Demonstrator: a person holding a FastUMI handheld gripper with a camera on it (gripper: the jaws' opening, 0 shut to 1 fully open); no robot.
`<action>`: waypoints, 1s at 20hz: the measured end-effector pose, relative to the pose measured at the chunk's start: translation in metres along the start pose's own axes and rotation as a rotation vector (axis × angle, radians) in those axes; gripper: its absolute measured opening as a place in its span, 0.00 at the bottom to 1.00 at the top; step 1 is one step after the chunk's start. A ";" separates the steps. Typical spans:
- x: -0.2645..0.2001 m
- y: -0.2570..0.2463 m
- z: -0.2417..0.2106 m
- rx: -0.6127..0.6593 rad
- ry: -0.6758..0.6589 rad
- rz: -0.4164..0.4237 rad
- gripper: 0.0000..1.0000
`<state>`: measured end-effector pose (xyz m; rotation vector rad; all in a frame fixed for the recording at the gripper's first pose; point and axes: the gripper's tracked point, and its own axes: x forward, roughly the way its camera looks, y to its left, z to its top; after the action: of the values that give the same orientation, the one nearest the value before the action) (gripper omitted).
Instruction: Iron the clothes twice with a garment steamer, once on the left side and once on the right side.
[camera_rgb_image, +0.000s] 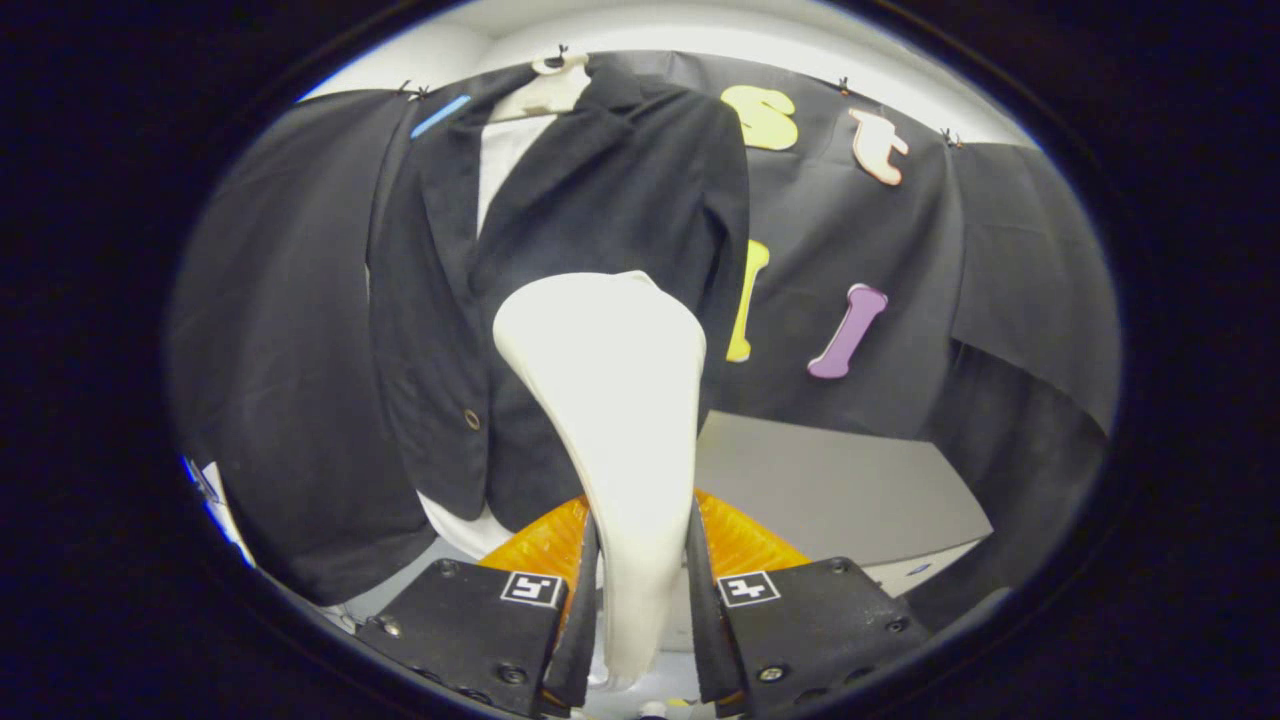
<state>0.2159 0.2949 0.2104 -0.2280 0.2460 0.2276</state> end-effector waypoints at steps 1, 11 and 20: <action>-0.003 0.007 0.016 0.005 -0.021 0.012 0.43; -0.023 0.105 0.152 -0.056 -0.202 0.100 0.43; 0.027 0.192 0.198 -0.153 -0.216 0.078 0.43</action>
<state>0.2358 0.5318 0.3532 -0.3431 0.0228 0.3466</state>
